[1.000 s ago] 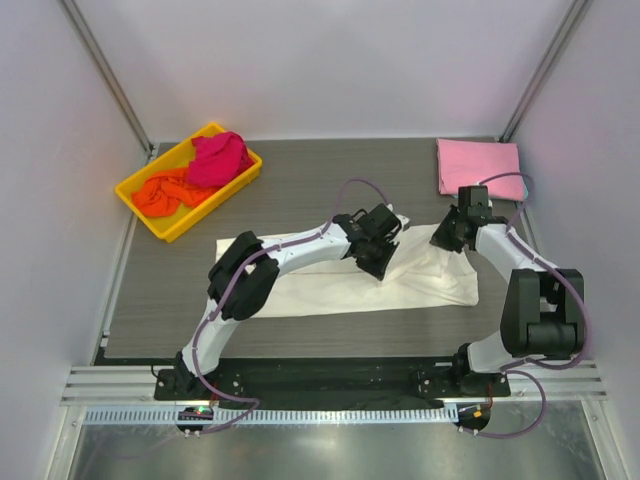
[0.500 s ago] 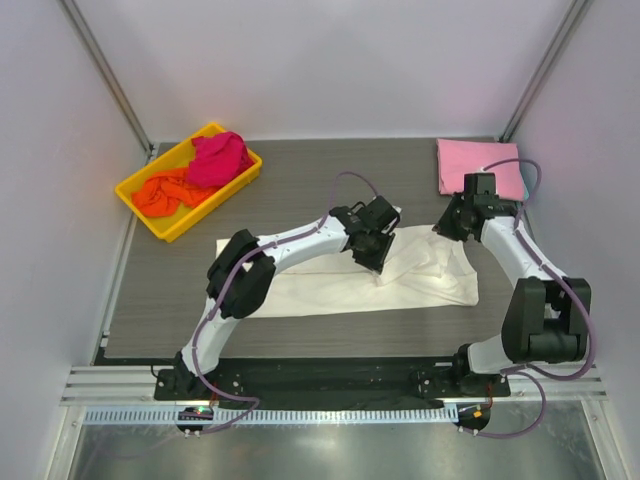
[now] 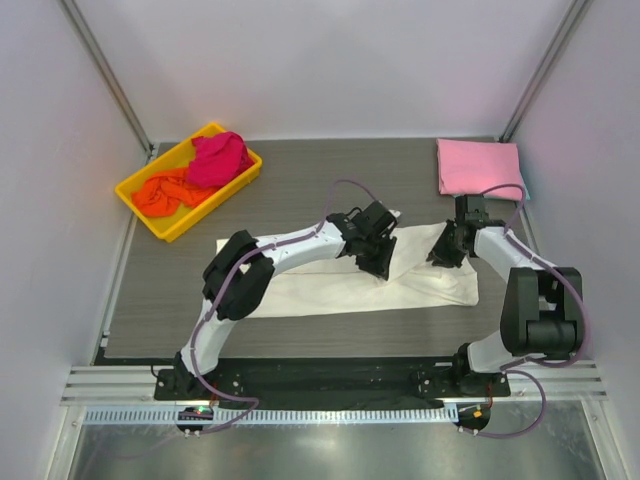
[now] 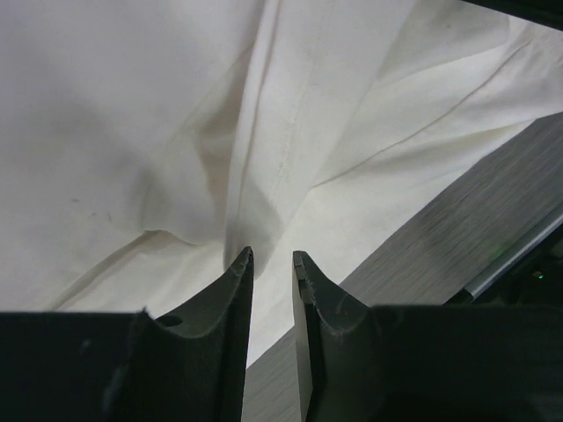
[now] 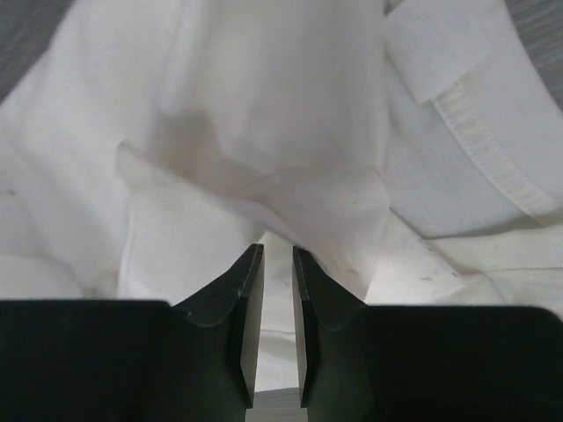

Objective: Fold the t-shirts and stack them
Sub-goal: Fold the tshirt

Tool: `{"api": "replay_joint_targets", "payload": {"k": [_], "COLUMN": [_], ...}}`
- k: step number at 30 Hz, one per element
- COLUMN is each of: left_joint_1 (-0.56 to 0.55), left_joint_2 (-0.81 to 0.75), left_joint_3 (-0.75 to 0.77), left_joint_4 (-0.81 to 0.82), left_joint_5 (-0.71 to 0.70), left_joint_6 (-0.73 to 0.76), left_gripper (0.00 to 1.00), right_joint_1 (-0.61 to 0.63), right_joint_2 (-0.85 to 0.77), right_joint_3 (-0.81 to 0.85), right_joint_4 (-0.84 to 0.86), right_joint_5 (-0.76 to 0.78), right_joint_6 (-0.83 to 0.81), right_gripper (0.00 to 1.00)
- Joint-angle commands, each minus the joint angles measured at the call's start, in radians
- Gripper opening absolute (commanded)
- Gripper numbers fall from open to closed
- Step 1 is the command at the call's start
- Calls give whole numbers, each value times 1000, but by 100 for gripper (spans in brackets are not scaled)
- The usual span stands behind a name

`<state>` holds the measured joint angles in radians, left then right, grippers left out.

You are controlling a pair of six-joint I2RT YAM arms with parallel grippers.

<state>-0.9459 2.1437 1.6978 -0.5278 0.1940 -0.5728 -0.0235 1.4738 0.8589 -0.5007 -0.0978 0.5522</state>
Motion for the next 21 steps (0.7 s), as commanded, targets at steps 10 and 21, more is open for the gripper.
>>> {"api": "replay_joint_targets", "payload": {"k": [10, 21], "left_joint_1": [41, 157], "left_joint_2": [-14, -56], "left_joint_3": [-29, 96], "left_joint_4": [-9, -153], "left_joint_5": [-50, -65], "left_joint_6": [-27, 13], "left_gripper": [25, 32], "right_joint_1": [-3, -7], "right_joint_2": [-67, 134], "right_joint_3": [54, 345], "right_joint_4": [-71, -24], "right_joint_5": [133, 233], "right_joint_6": [-1, -86], "right_gripper": [28, 29]}}
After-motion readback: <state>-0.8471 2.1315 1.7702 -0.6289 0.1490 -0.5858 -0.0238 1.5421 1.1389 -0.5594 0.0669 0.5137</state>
